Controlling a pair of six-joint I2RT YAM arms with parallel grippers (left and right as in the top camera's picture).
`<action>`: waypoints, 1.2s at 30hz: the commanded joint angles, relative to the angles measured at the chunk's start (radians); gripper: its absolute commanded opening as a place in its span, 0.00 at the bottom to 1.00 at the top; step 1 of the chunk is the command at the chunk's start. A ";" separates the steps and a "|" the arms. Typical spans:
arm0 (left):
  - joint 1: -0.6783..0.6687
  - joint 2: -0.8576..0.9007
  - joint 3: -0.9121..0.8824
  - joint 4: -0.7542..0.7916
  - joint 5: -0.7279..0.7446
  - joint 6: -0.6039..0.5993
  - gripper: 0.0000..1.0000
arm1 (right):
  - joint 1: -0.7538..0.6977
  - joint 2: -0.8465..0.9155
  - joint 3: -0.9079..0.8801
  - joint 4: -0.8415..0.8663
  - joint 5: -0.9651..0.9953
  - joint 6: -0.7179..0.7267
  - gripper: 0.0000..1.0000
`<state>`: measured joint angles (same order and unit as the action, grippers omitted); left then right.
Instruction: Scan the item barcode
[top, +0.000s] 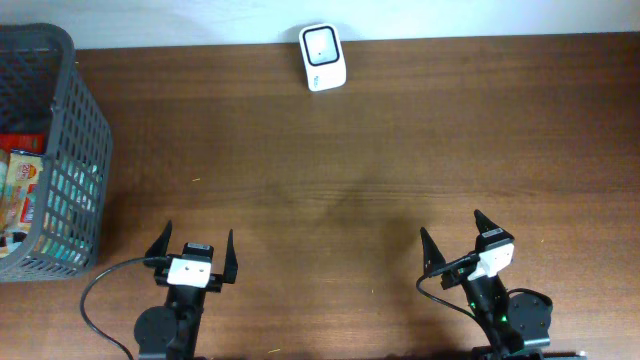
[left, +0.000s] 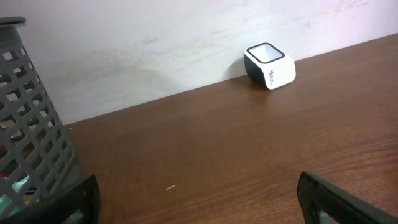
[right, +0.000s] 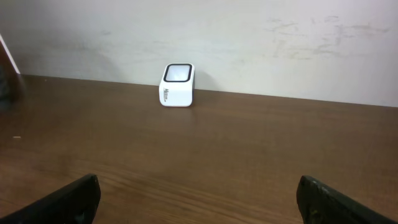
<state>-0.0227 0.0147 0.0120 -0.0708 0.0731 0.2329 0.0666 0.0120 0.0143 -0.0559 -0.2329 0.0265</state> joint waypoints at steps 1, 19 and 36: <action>-0.010 0.111 -0.002 0.002 0.087 0.056 0.99 | 0.005 -0.008 -0.009 -0.001 -0.002 0.008 0.99; -0.010 0.111 -0.002 0.002 0.087 0.056 0.99 | 0.005 -0.008 -0.009 -0.001 0.002 0.008 0.99; -0.009 0.144 0.120 0.135 0.122 0.041 0.99 | 0.005 -0.008 -0.009 -0.001 0.002 0.008 0.99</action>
<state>-0.0277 0.1329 0.0372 0.0872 0.1780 0.2703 0.0666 0.0109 0.0143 -0.0559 -0.2325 0.0269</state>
